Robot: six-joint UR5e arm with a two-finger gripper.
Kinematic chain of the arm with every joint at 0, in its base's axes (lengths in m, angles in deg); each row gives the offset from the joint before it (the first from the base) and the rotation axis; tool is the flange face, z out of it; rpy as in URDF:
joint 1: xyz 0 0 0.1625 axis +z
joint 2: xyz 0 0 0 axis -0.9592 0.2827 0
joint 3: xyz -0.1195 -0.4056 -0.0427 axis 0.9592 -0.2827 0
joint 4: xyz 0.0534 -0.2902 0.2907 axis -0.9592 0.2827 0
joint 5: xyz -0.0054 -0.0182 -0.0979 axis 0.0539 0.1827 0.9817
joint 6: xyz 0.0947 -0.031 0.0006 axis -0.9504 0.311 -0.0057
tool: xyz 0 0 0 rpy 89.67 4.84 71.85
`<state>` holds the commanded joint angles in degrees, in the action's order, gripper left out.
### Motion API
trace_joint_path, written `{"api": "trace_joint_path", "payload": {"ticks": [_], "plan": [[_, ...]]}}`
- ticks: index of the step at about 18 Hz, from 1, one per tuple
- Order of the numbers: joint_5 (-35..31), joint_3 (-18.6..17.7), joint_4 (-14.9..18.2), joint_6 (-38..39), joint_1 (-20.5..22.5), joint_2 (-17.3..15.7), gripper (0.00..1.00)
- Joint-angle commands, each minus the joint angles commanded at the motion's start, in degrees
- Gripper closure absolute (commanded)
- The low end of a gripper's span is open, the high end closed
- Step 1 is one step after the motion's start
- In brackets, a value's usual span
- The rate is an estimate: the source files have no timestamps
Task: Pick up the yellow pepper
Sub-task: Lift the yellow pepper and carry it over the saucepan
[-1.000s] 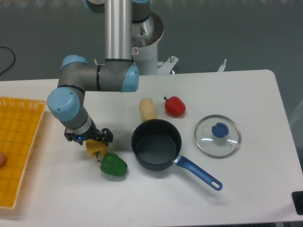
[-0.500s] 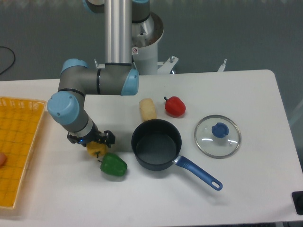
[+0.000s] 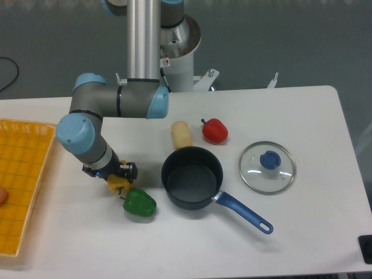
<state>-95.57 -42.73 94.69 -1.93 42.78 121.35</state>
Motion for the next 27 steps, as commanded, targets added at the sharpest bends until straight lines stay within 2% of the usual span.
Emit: {"api": "trace_joint_path", "payload": {"ticks": [4,10,14,16,27], "plan": [[0.1,1.5,1.4,-7.7,2.2,-2.6,0.43],[0.3,5.4,9.4,-13.9,4.1,-6.1,0.43],[0.4,6.8,13.5,-22.9,7.3,-7.6,0.43],[0.6,7.4,14.0,-28.8,9.7,-7.7,0.43],[2.6,7.7,14.1,-43.5,19.2,-10.1,0.43]]}}
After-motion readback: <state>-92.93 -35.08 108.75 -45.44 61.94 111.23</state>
